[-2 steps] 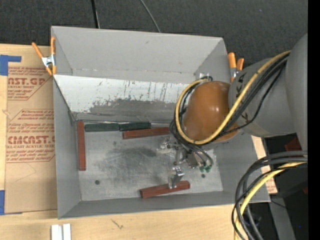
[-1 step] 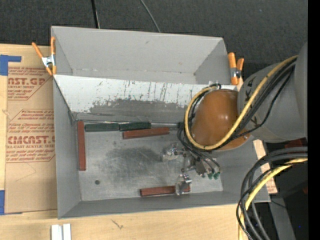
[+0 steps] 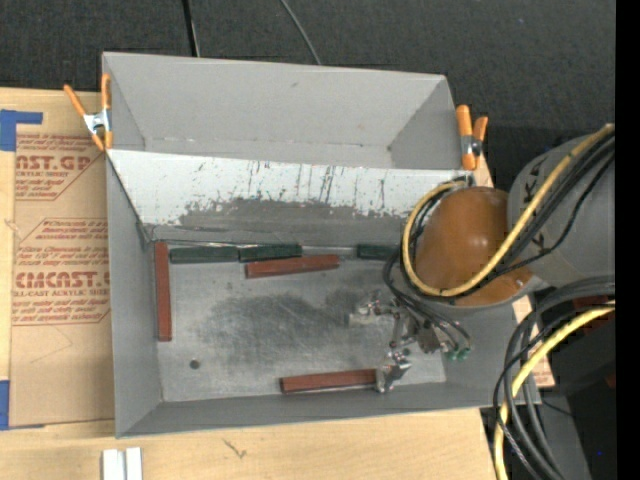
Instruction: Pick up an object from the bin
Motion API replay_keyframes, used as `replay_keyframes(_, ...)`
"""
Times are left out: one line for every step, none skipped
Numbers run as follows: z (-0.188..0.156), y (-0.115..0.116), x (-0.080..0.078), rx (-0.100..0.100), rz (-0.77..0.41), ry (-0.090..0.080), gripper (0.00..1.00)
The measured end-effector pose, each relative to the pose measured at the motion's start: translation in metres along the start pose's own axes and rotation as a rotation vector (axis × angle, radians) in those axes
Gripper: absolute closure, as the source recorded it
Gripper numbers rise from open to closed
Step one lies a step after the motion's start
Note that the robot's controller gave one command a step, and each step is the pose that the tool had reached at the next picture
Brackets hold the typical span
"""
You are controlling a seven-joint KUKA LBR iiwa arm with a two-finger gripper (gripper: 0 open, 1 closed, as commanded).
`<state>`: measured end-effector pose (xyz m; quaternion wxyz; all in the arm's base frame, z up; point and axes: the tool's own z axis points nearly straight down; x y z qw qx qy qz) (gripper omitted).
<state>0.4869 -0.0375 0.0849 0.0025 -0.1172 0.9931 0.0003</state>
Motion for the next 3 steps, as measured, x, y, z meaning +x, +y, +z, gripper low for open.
replay_keyframes(0.010, 0.046, -0.006, 0.003, -0.156, -0.002, 1.00)
replay_keyframes(0.010, 0.046, -0.006, 0.003, -0.155, -0.002, 1.00)
replay_keyframes(-0.166, 0.022, -0.032, 0.001, -0.269, -0.002, 1.00)
